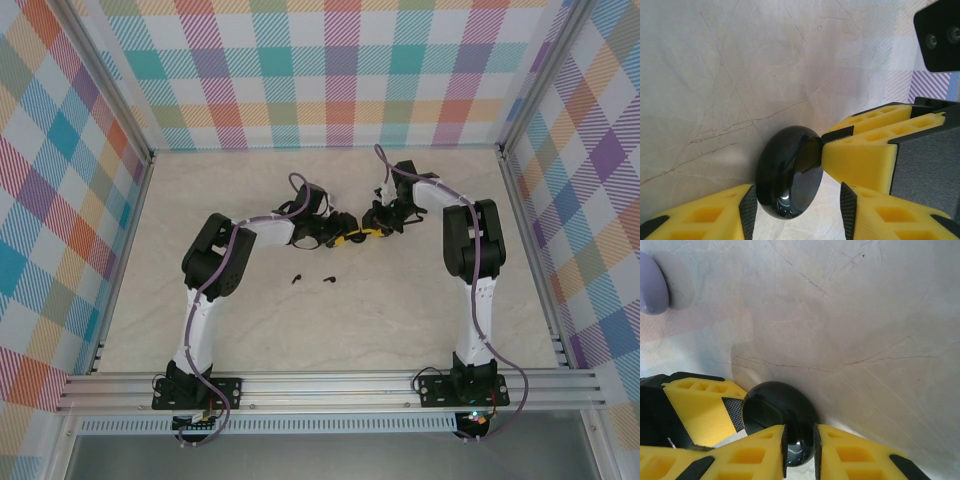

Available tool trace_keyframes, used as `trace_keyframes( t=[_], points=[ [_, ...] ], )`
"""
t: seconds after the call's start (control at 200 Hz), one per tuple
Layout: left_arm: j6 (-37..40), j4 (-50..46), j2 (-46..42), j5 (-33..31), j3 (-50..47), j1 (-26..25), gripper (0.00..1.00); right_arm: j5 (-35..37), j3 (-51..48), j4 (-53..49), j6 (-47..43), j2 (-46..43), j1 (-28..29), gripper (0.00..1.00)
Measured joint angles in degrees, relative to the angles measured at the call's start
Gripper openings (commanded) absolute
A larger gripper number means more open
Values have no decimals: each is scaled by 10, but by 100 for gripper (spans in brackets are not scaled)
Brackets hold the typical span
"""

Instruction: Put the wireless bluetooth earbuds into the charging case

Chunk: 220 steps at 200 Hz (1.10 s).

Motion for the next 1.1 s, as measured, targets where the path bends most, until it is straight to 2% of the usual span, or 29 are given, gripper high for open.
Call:
trace_keyframes(
  t=[0.19,0.4,0.77,1.1],
  points=[
    [15,-50,0,-32,25,-10,51,0,0,0,0,0,0,23],
    [22,-91,7,-52,46,-15,43,-1,0,0,0,0,0,22],
    [11,-84,15,-46,48,-14,34,-9,-4,4,0,0,-2,20],
    [-13,-44,26,-29,48,-14,35,-9,-4,5,0,0,-9,22]
  ],
)
